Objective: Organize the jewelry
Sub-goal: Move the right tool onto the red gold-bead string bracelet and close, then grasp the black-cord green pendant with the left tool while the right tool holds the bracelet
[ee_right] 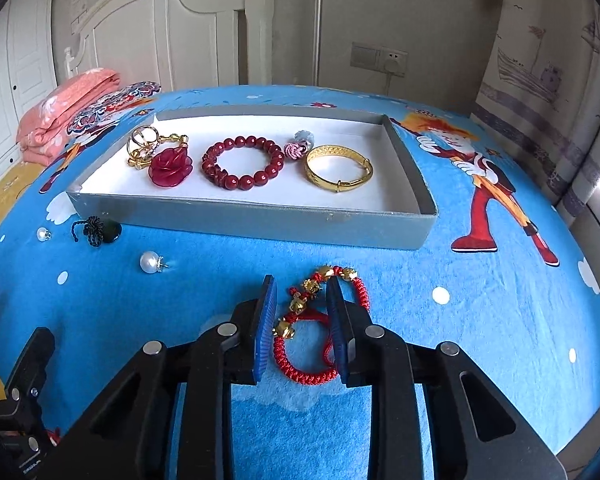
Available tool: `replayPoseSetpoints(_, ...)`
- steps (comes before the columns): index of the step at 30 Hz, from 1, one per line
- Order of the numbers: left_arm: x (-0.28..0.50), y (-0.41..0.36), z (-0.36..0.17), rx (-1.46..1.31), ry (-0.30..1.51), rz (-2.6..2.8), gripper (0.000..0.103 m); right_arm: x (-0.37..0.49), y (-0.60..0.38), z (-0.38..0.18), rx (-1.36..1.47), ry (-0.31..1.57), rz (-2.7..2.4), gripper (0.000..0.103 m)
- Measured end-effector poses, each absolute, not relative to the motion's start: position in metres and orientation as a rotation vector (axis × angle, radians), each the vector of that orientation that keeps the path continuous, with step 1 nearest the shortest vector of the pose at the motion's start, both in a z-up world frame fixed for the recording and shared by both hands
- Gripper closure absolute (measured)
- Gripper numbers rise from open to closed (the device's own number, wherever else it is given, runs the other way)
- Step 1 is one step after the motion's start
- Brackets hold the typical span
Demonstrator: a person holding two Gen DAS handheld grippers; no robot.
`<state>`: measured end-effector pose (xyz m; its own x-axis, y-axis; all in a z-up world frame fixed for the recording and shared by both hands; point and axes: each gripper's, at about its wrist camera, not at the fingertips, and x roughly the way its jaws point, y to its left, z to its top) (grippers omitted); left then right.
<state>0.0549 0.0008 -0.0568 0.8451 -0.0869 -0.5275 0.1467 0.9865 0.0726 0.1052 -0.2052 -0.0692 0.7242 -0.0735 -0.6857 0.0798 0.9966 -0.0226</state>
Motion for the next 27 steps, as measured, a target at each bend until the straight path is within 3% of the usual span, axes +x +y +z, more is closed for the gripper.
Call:
replayPoseSetpoints(2, 0.064, -0.001, -0.051, 0.091, 0.584, -0.150, 0.008, 0.101, -0.208, -0.070, 0.007, 0.743, -0.080, 0.094)
replayPoseSetpoints(10, 0.112, -0.020, -0.031, 0.087, 0.672, -0.117, 0.008, 0.085, -0.219, -0.071, 0.048, 0.711, -0.043, 0.094)
replayPoseSetpoints(21, 0.164, -0.047, -0.043, 0.175, 0.813, -0.041, 0.028, 0.077, -0.233, -0.072, 0.106, 0.693, 0.004, 0.094)
replayPoseSetpoints(27, 0.184, -0.048, -0.049, 0.179, 0.845, -0.032, 0.029, 0.076, -0.234, -0.073, 0.117, 0.689, 0.018, 0.094)
